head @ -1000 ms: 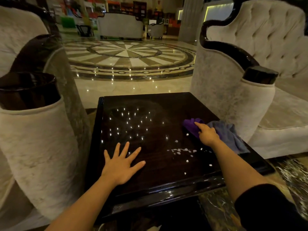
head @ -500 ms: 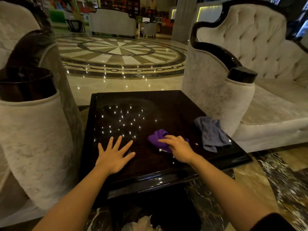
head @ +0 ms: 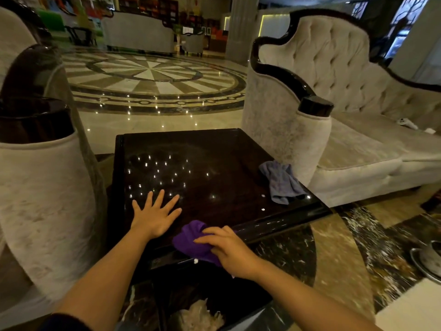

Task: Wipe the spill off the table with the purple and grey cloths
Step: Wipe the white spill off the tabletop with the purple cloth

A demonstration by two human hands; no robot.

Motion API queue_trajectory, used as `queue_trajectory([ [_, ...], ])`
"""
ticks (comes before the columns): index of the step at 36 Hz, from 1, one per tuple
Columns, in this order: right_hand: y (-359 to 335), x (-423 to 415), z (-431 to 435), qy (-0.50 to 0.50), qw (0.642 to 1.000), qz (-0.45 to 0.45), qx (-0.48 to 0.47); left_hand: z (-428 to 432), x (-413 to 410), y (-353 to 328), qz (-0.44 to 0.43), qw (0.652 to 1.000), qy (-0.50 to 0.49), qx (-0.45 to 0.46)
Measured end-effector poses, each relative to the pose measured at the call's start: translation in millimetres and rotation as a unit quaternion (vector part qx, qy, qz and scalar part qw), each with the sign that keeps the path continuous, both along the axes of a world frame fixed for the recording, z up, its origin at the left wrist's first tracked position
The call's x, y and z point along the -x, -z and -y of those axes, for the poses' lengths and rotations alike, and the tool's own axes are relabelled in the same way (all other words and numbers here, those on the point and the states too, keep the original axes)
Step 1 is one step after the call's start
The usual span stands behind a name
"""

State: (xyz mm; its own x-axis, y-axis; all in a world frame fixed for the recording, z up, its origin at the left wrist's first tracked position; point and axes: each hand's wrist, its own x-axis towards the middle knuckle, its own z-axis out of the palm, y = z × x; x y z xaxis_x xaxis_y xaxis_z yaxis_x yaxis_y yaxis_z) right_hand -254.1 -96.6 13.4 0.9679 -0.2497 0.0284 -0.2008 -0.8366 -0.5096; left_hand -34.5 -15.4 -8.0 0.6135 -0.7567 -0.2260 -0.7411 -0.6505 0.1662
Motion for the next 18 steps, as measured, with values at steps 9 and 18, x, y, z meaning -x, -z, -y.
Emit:
queue_trajectory([
  [9, -57.7, -2.8, 61.5, 0.128, 0.981, 0.128, -0.076, -0.7, 1.3, -2.2, -0.002, 1.0, 0.002, 0.002],
  [18, -53.5, -16.0, 158.3, 0.304, 0.951, 0.038, -0.038, -1.2, 0.9, -1.5, -0.004, 1.0, 0.004, 0.01],
])
